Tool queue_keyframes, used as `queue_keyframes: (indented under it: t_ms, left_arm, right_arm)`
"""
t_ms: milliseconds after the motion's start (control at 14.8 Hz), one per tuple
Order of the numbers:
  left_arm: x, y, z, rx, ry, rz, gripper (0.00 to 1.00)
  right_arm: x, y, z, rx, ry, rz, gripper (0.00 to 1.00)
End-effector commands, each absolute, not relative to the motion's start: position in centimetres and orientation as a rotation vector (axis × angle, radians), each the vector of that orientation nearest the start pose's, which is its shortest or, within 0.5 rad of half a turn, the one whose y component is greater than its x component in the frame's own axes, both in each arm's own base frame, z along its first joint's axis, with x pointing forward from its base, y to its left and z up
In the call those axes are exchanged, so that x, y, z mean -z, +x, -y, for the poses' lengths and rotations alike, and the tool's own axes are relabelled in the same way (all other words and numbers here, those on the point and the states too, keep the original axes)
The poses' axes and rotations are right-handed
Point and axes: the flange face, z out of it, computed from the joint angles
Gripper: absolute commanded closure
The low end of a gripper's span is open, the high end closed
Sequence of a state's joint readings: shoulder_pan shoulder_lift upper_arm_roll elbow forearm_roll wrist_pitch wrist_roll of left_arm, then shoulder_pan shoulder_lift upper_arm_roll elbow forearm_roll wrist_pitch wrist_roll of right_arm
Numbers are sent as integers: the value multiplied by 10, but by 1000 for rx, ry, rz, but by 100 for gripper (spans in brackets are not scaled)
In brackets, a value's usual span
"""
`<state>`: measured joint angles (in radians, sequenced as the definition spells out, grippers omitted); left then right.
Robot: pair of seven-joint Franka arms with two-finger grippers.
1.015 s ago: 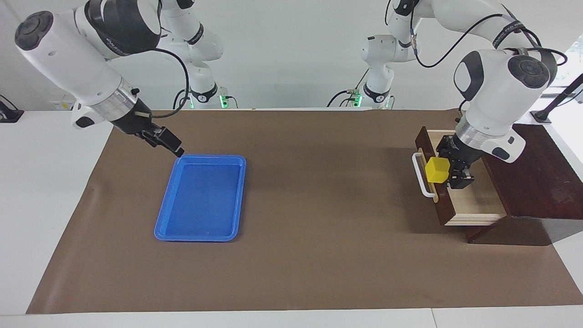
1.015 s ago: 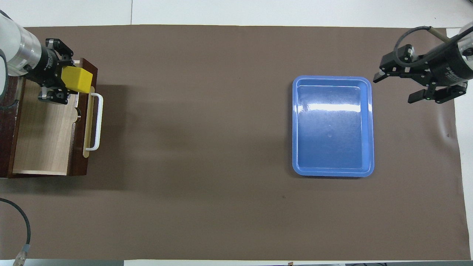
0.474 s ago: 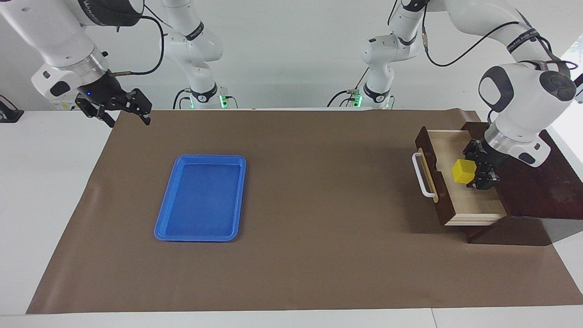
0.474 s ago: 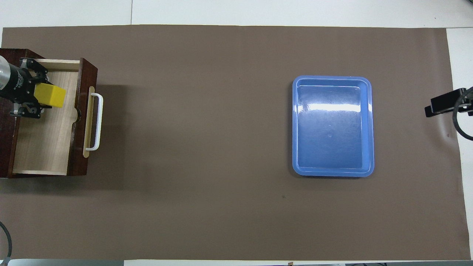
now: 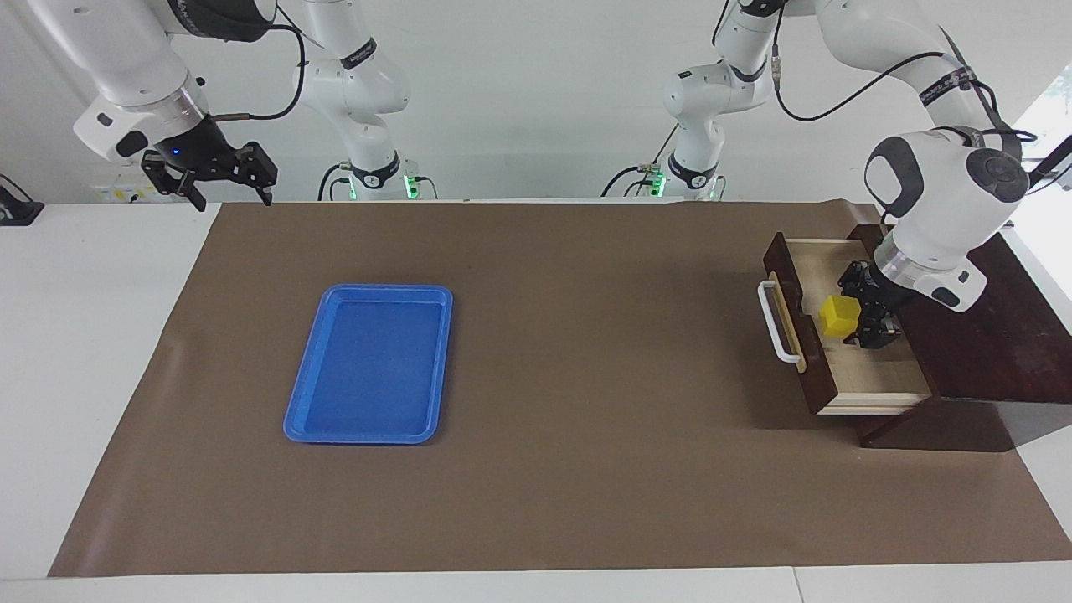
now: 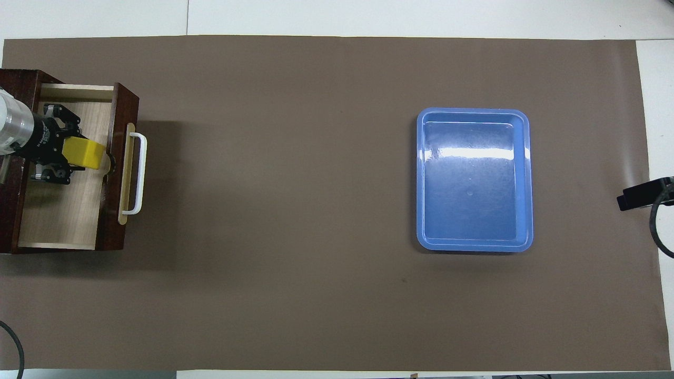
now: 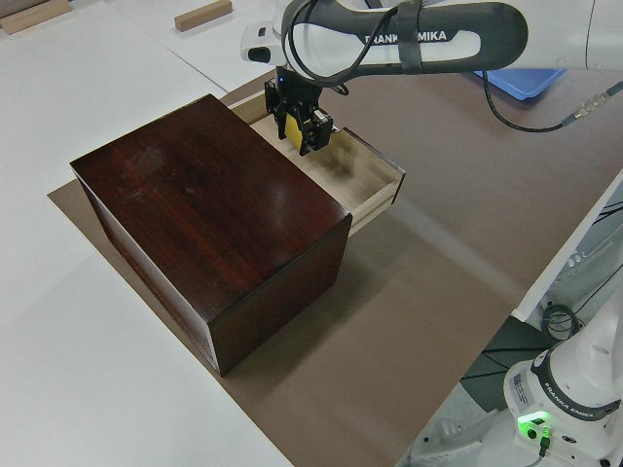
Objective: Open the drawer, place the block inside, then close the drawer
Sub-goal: 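Lower the block into the open drawer and open the left gripper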
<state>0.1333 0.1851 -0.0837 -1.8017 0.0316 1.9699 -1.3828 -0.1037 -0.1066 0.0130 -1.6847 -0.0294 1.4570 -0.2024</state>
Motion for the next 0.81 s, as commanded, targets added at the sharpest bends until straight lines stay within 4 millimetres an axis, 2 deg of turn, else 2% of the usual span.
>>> queue_keyframes:
  t_ms: [0,203,338,744]
  left_arm:
    - [-435,593,-37,8,-2389,2016,100]
    - [-424,580,-36,25,-2418,1990,100]
    - [-423,579,-36,25,-2419,1988,100]
    - [-423,579,-44,31,-2406,2008,100]
  right_arm:
    - [-616,501,51,-176,-3166,194,0]
    - [-612,516,57,-128,-3162,177,0]
    - [-615,529,61,-114,-3159,162,0]
    - [-613,527,61,-143,-3158,142,0]
